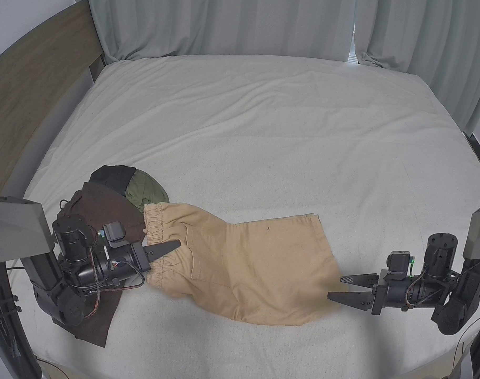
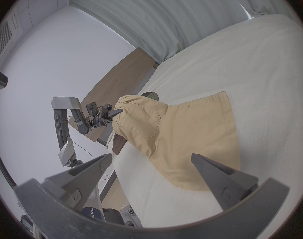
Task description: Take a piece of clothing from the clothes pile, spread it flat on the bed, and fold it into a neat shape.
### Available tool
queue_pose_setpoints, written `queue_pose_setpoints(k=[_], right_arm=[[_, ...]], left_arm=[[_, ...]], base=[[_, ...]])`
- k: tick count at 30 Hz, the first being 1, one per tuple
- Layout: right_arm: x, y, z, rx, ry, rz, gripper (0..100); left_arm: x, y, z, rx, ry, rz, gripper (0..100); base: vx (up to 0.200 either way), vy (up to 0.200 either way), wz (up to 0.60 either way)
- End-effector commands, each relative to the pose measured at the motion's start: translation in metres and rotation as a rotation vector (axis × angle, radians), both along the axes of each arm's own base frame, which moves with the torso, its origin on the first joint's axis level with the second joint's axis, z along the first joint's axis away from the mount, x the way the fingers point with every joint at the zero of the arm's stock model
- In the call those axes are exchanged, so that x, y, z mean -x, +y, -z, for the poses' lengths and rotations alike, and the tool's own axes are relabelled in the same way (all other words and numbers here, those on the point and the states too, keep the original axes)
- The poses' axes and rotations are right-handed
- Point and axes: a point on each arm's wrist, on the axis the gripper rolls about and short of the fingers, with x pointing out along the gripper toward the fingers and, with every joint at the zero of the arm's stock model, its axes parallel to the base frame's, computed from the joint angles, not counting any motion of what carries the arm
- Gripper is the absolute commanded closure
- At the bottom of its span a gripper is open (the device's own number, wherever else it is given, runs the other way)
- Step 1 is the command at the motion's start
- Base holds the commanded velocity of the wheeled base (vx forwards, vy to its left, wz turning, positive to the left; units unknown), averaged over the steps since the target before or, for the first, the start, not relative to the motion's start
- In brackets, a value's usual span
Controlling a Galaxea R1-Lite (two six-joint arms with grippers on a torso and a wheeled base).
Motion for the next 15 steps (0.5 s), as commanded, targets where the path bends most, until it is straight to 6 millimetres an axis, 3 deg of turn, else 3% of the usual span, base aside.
queue_pose_setpoints(k=[1,15], right_arm=[[0.000,0.000,-0.002,-0.002,-0.009,0.001,0],[-0.003,-0.004,-0.004,-0.006,-0.021,0.018,0]], left_arm=[[-0.002,-0.010,-0.004,0.008,-0.016,0.014,100],[-0.007,-0.038,-0.009,0.024,-0.048,0.079,100]], base=[[0.000,0.000,0.00],[0.000,0.000,0.00]])
